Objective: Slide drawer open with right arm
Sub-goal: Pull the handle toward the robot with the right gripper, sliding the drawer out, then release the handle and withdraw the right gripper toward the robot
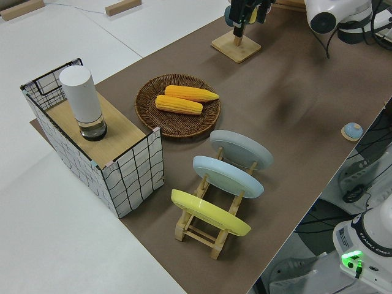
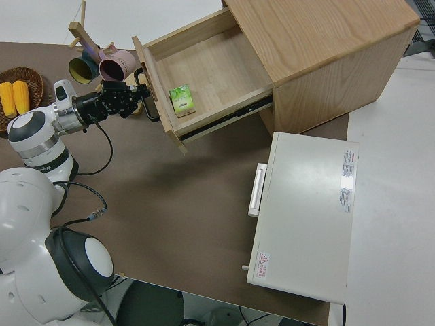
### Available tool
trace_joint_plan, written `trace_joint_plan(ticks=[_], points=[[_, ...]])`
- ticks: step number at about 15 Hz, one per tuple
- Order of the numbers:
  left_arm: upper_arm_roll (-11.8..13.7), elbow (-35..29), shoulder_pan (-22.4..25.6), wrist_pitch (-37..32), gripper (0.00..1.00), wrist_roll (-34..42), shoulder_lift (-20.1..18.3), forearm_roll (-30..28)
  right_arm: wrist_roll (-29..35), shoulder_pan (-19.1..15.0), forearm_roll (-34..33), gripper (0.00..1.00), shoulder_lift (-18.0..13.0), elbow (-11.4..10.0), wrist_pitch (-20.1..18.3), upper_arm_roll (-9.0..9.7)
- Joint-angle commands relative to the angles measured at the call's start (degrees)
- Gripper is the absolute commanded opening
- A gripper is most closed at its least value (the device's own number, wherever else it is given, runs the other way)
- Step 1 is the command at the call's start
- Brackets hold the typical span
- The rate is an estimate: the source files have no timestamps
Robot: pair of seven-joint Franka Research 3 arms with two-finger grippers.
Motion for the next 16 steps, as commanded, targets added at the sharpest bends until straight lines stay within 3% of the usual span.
trace_joint_plan(ticks=[1, 6, 11, 16], points=[[-0.4, 1.5, 0.3, -1.1, 0.99, 0.6, 0.7, 1.0, -1.5, 0.4, 0.2, 0.983, 0.7, 0.8, 0.2, -0.04], [-0.4, 1.4, 0.3, -1.1, 0.99, 0.6, 0.7, 1.0, -1.4, 0.4, 0.2, 0.985, 0.7, 0.8, 0.3, -0.04], [-0.4, 1.4, 0.3, -1.1, 0.99, 0.6, 0.7, 1.0, -2.0, 2.4, 2.3, 0.985, 1.7, 3.6, -0.4, -0.04], [-0.4, 1.4, 0.3, -1.1, 0.99, 0.6, 0.7, 1.0, -2.2, 5.1, 4.7, 0.983, 3.1, 6.6, -4.4, 0.05]])
